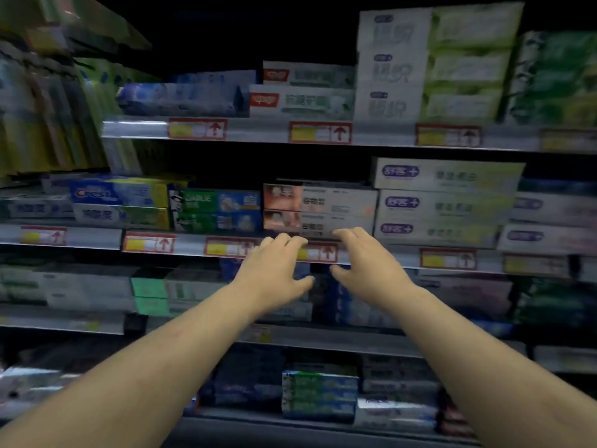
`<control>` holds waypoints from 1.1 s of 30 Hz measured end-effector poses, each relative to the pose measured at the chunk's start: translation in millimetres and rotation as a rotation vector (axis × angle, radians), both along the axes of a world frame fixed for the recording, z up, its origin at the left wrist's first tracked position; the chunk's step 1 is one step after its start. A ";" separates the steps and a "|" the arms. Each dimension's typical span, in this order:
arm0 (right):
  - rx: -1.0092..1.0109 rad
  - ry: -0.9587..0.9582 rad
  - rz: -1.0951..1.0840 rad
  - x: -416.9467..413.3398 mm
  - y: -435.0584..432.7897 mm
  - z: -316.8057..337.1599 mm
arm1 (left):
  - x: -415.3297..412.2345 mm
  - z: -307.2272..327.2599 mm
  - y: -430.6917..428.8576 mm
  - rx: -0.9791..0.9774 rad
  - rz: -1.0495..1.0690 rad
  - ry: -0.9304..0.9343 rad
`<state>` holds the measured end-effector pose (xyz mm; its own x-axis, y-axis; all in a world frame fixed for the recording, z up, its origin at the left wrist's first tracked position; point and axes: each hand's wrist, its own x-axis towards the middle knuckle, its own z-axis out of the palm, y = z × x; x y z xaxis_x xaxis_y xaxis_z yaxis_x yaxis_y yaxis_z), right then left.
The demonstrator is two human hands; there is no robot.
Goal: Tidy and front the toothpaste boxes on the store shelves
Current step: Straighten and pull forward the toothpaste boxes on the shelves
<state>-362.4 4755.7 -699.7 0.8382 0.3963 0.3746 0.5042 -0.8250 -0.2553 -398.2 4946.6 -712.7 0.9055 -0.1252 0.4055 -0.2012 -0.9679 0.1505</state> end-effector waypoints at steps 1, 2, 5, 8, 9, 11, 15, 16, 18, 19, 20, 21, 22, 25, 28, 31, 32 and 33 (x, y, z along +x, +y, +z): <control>-0.001 0.016 -0.010 -0.7 -14.9 -5.1 | 2.8 -5.5 -13.1 -0.019 -0.030 0.013; -0.002 0.030 -0.021 -1.1 -29.7 -11.2 | 6.6 -12.0 -26.3 -0.033 -0.057 0.025; 0.012 0.064 -0.066 2.5 -74.5 -34.7 | 21.1 -34.9 -68.1 -0.070 -0.133 0.069; 0.037 0.103 -0.135 10.1 -117.1 -62.6 | 38.7 -58.7 -109.0 -0.124 -0.179 0.137; 0.044 0.120 -0.160 12.7 -130.3 -71.9 | 45.3 -66.9 -121.7 -0.144 -0.189 0.156; 0.061 0.156 -0.210 18.2 -154.6 -89.4 | 56.7 -83.7 -145.9 -0.196 -0.210 0.208; 0.141 0.255 -0.324 30.2 -201.5 -124.1 | 74.4 -119.6 -188.2 -0.322 -0.236 0.310; 0.175 0.284 -0.353 32.3 -213.0 -133.7 | 77.1 -127.7 -197.4 -0.355 -0.238 0.331; 0.258 0.317 -0.407 35.3 -234.4 -153.0 | 82.4 -142.5 -214.0 -0.432 -0.241 0.358; 0.310 0.331 -0.439 37.5 -244.0 -161.2 | 85.0 -148.4 -221.7 -0.466 -0.237 0.369; 0.380 0.351 -0.476 40.4 -252.8 -168.1 | 88.4 -153.6 -229.2 -0.489 -0.229 0.384; 0.466 0.372 -0.516 44.0 -260.3 -172.7 | 92.5 -158.0 -236.0 -0.506 -0.220 0.403; 0.558 0.392 -0.554 47.7 -266.6 -175.4 | 95.5 -160.3 -242.6 -0.519 -0.206 0.427; 0.732 0.393 -0.640 61.0 -281.6 -179.5 | 104.2 -164.1 -259.1 -0.562 -0.152 0.499; 0.820 0.419 -0.684 75.1 -291.5 -186.5 | 111.1 -167.3 -269.9 -0.681 -0.091 0.565; 0.944 0.508 -0.686 84.7 -295.3 -195.4 | 116.9 -170.4 -276.5 -0.816 -0.007 0.595; 0.980 0.534 -0.677 86.5 -295.4 -197.3 | 118.5 -170.7 -277.5 -0.856 0.007 0.590; 1.012 0.549 -0.669 88.1 -295.6 -198.6 | 120.2 -171.0 -277.8 -0.886 0.009 0.576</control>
